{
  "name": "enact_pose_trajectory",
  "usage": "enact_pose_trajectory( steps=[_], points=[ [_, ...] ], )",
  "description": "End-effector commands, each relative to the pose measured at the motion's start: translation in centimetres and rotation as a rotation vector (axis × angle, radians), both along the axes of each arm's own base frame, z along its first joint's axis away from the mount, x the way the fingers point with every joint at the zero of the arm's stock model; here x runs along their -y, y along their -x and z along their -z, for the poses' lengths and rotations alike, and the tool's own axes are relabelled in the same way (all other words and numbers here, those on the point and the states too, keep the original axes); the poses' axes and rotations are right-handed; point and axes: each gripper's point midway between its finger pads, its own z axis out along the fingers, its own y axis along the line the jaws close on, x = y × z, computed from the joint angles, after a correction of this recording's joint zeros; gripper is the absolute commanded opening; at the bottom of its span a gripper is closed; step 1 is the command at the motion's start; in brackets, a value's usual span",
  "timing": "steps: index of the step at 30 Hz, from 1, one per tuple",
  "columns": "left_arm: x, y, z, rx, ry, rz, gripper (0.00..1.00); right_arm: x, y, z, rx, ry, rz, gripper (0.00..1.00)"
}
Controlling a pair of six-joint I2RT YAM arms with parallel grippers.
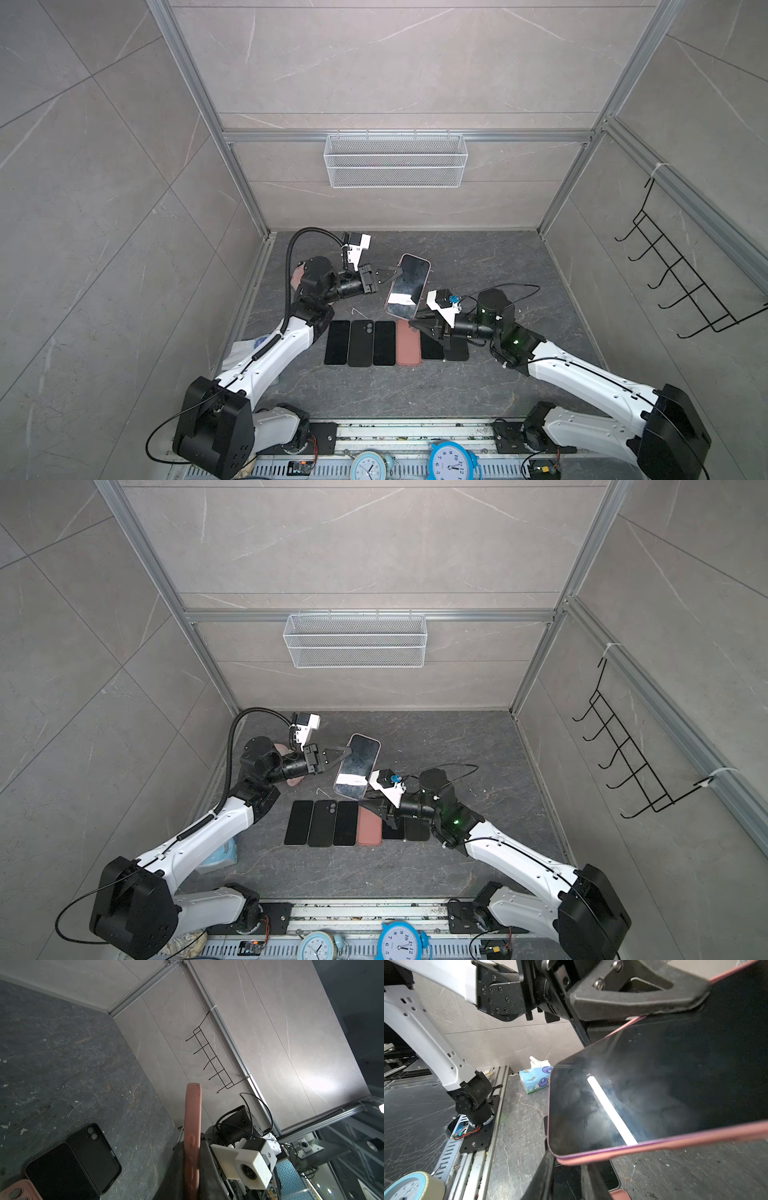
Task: Take the phone out of the phone case
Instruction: Remove the phone case from the phone.
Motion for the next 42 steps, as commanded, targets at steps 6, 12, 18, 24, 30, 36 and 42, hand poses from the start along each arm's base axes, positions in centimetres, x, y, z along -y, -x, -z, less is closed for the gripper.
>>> enact_pose_trajectory(
  steps=[6, 12, 18, 24, 30, 36, 42],
  points=[
    [0.7, 1.4, -0.4, -0.042, 0.023, 0.054, 0.0, 0.9, -1.1, -2.9, 0.099, -0.084, 0.098, 0.35],
    [0.2, 1.5, -0.8, -0.009, 0.027, 0.024, 0.0, 1.4, -0.8, -3.4, -0.025, -0.155, 0.122, 0.45],
    [0.2, 1.9, -1.7, 0.022, 0.066, 0.031, 0.0, 1.1, -1.2, -2.5, -0.15, -0.165, 0.143, 0.45],
    [0.2, 2.8, -1.8, 0.045, 0.074, 0.047, 0.0, 0.8, -1.9, -2.3, -0.212, -0.187, 0.158, 0.45],
    [0.5, 3.8, -1.8, 0.063, 0.084, 0.065, 0.0, 0.0, -2.8, -2.2, -0.275, -0.207, 0.163, 0.43],
    [0.6, 4.0, -1.0, 0.052, 0.082, 0.067, 0.0, 0.5, -3.3, -2.9, -0.3, -0.27, 0.178, 0.42],
    [0.6, 3.9, -0.6, 0.048, 0.085, 0.059, 0.0, 0.9, -3.5, -3.3, -0.329, -0.3, 0.172, 0.39]
  ],
)
